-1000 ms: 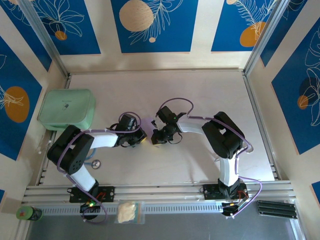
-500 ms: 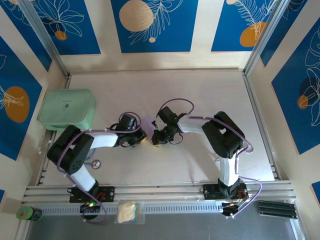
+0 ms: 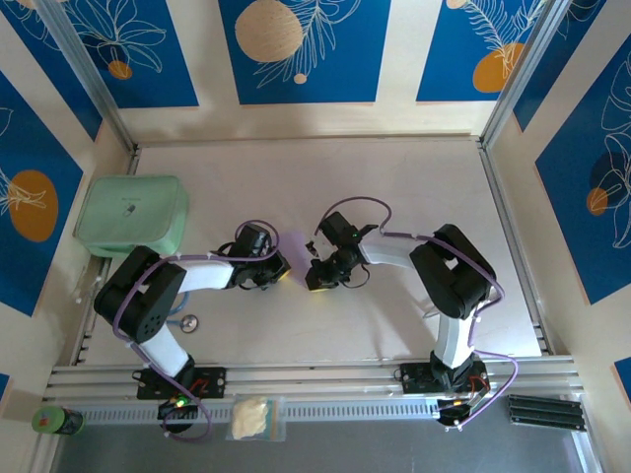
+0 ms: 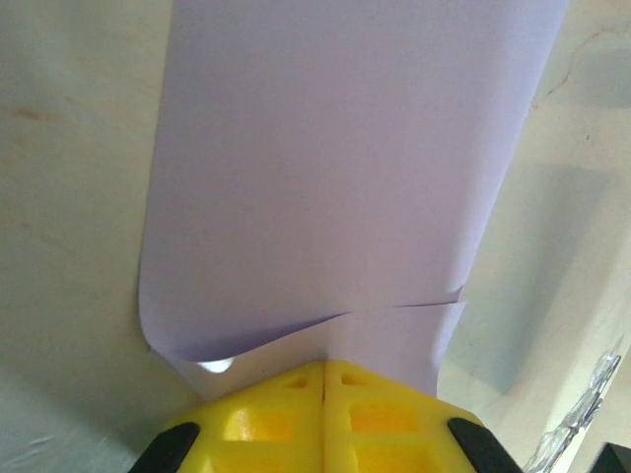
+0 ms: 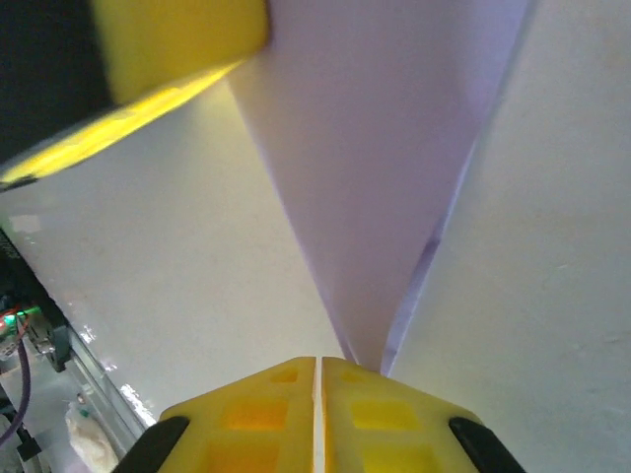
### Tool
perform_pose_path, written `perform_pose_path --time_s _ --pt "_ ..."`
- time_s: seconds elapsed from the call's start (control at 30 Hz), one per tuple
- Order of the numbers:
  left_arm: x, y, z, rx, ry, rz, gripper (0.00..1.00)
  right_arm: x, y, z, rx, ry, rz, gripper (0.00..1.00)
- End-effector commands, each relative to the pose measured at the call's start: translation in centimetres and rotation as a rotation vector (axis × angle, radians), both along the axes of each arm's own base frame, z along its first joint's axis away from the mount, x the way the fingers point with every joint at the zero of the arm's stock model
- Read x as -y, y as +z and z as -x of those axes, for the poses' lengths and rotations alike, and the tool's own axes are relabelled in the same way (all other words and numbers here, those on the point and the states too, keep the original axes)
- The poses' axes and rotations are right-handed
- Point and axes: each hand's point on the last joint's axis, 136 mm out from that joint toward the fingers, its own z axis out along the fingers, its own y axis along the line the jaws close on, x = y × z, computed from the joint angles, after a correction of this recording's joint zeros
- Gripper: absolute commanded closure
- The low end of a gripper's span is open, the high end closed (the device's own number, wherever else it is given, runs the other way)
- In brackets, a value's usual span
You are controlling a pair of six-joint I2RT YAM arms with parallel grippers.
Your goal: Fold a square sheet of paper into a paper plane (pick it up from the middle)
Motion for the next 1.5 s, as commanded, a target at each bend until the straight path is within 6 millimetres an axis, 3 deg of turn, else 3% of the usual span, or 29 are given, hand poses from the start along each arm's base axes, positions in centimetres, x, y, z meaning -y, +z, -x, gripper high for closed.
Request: perform_pose_path --time_s 0.0,0.23,0.57,0.87,1.13,1.37,1.47 --pt "-1.9 -3.4 2.4 -0.120 0.000 -0.110 0.91 -1.1 2.7 -1.0 0.026 -0.003 -0.066 0.88" --pt "-1.6 -3.3 2.3 -0.118 -0.006 -0.102 0.92 -2.0 1.1 -2.1 0.029 -0.011 -0.017 0.88" --pt "-1.7 -3.4 2.5 -0.124 -0.006 -0.102 0.91 -1.5 -1.2 -0.9 -0.023 0.018 0.042 0.88" --pt "-1.8 -3.6 2.5 -0.127 -0.004 -0.107 0.91 -0.3 -2.1 0.7 -0.075 0.041 0.072 0.89" --pt "-1.8 -3.5 2.5 -0.126 -0.003 -0.109 0.92 0.1 -1.3 1.8 -0.117 0.048 0.034 0.89" --pt "-1.5 -3.3 2.3 -0.117 -0.011 -0.093 0.91 -0.3 1.6 -0.9 -0.028 -0.026 -0.018 0.88" --pt "-1.2 -3.0 2.1 -0.105 -0.022 -0.081 0.92 0.0 1.5 -2.1 -0.008 -0.072 -0.007 0.86"
